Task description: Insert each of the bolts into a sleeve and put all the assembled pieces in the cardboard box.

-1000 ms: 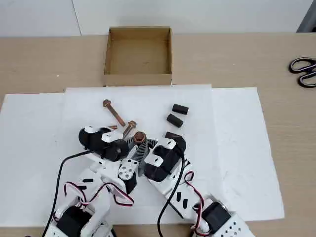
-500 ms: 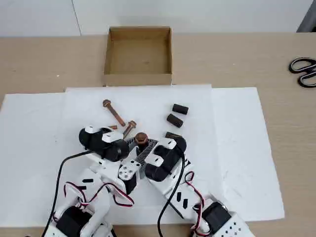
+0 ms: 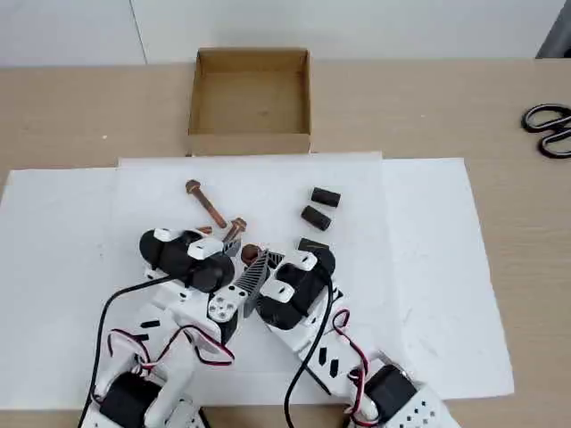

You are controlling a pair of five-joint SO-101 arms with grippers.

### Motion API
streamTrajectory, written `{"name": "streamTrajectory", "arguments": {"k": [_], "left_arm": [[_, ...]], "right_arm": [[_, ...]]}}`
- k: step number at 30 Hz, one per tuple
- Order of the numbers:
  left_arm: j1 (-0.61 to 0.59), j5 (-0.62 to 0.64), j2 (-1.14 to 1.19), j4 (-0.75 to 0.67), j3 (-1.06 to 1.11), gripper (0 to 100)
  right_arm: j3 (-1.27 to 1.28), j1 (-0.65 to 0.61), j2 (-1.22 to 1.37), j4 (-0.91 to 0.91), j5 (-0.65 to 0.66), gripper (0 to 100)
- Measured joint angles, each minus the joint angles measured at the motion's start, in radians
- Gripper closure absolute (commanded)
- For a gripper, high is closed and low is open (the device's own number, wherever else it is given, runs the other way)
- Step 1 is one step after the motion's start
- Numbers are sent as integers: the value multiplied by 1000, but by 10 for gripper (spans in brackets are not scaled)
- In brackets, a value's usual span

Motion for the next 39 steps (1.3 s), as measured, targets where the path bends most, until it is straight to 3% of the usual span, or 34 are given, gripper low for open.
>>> {"name": "streamTrajectory", "arguments": {"k": [5,9,20,28,33,39], "left_arm": [[-3,-8,0,0,-26,892],[-34,-8,0,0,-83,998],[-339,-3,0,-81,-101,994],[-471,-46,0,-20,61,994],[-535,-78,0,43,117,994],[-586,-89,0,43,149,994]], "right_arm": [[0,0,0,0,0,996],[0,3,0,0,0,996],[6,207,0,0,-8,996],[-41,334,15,97,-166,996],[-209,402,153,106,-173,996],[-505,428,525,106,-180,996]]}}
